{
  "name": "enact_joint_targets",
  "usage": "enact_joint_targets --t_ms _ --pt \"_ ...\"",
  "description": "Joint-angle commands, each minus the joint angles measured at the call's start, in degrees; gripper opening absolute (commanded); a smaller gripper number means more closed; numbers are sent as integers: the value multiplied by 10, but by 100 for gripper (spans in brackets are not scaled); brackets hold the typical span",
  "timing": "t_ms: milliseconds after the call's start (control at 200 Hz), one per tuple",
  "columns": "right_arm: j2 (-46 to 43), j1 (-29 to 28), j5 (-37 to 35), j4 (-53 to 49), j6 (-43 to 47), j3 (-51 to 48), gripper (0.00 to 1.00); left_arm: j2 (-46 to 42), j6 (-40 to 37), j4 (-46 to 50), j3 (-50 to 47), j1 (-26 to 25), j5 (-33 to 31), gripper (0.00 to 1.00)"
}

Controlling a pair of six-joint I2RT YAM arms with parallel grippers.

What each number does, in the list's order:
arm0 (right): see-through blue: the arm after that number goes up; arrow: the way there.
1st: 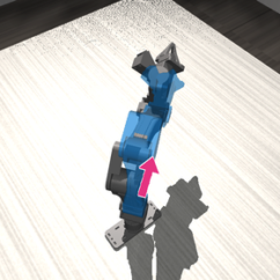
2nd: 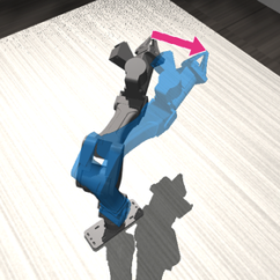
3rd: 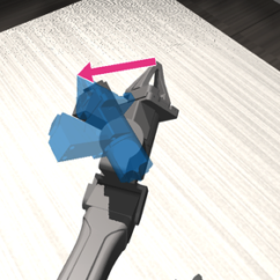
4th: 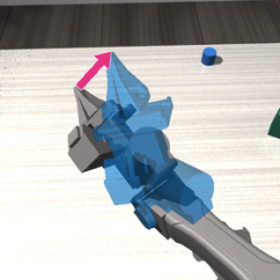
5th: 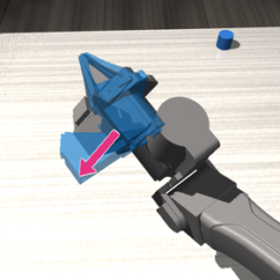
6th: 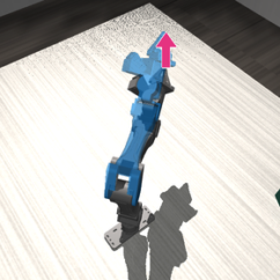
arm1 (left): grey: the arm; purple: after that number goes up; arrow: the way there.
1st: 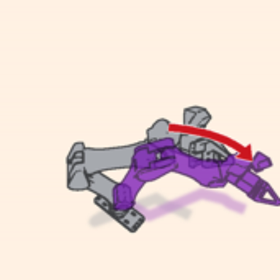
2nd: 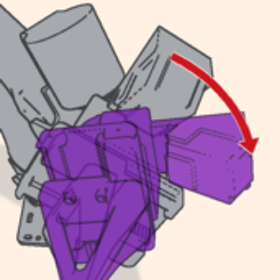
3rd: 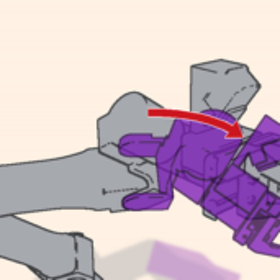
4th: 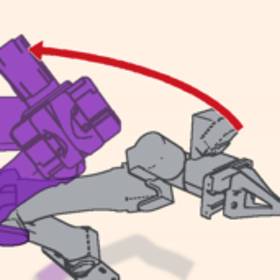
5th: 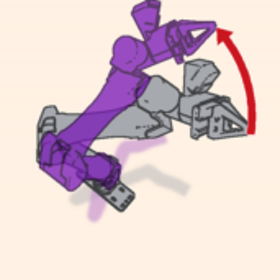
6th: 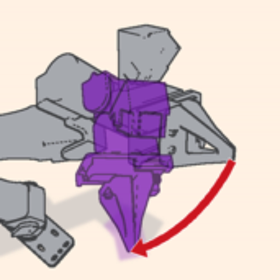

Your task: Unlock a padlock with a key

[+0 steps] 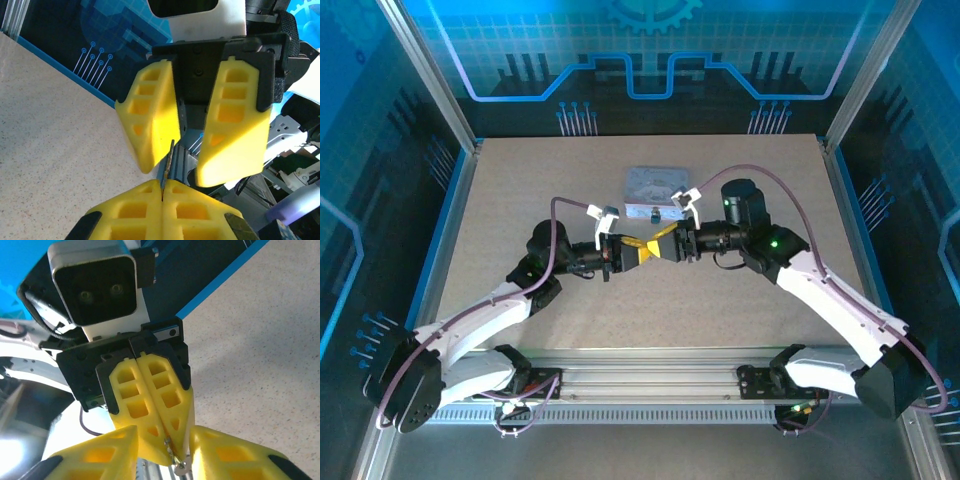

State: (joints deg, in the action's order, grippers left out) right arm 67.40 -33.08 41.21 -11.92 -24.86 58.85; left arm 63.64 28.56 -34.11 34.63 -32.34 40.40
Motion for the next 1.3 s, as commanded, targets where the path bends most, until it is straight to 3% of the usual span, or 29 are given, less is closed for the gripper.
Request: enact_joint_targets --t_ms 0,75,240,325,415,750,1105,1221,1296 --pt "5 -7 -7 15 1 -6 15 -9 5 -6 17 -3 17 0" --pt "5 -8 -10 20 3 -9 0 -9 5 -3 15 -3 19 0" --pt "1 -8 -14 26 13 -13 0 -10 8 -3 8 -4 14 0" --pt "1 -6 -15 28 14 -13 0 -10 8 -3 6 -3 16 32" --pt "1 -5 -16 29 15 -13 0 -9 7 -4 4 -2 17 39" --pt "-6 2 -10 27 19 -15 0 -8 1 -7 -8 4 6 18" --pt "-6 5 -5 34 16 -22 0 -11 6 -13 -11 11 6 3" --pt "-9 7 -5 37 13 -22 0 -12 11 -14 -13 12 3 4" --pt "-10 10 -6 41 10 -24 0 -12 12 -16 -14 12 2 11"
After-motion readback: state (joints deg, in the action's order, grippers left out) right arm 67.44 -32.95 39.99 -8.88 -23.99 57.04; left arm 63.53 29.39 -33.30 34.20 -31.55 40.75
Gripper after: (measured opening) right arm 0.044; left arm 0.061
